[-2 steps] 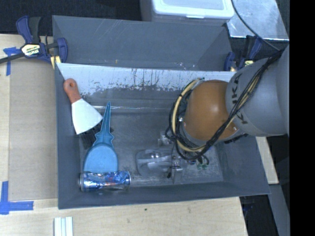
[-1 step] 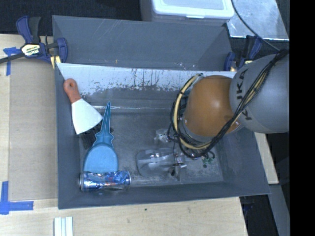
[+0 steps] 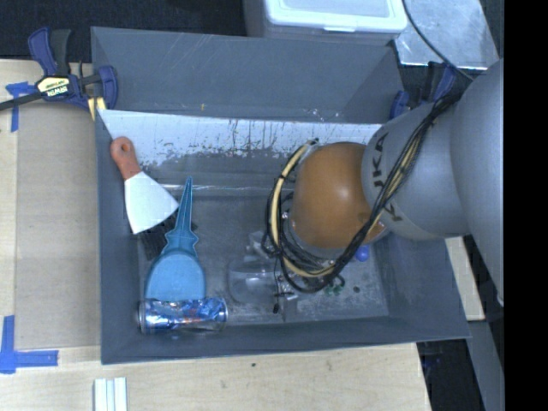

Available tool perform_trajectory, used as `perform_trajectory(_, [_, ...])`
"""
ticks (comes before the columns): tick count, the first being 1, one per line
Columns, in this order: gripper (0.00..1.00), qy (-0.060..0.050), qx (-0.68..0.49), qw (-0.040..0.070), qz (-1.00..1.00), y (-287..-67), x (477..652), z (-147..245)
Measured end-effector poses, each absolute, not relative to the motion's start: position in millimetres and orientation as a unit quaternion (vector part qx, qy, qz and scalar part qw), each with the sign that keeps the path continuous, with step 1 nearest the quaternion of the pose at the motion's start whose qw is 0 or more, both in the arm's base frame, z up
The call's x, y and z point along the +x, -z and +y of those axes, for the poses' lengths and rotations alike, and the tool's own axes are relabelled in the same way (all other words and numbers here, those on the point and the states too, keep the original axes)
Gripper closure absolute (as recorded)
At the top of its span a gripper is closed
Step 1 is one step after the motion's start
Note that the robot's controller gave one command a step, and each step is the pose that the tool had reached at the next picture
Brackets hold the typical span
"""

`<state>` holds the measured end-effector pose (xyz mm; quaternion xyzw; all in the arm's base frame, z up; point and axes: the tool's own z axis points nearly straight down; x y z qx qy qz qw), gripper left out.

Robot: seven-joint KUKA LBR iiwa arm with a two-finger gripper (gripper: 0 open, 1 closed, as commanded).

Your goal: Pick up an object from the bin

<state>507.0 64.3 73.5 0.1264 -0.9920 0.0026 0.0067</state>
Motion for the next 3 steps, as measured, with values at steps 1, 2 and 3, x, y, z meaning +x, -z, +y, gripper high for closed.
perform_trajectory(1, [1.0,-0.003,0.126,0.007,-0.992,-73.5,507.1,64.3])
perform_trajectory(2, [1.0,-0.003,0.126,0.007,-0.992,-103.5,515.7,66.9])
perform_trajectory(3, [1.0,-0.003,0.117,0.007,-0.993,-142.6,508.9,54.0])
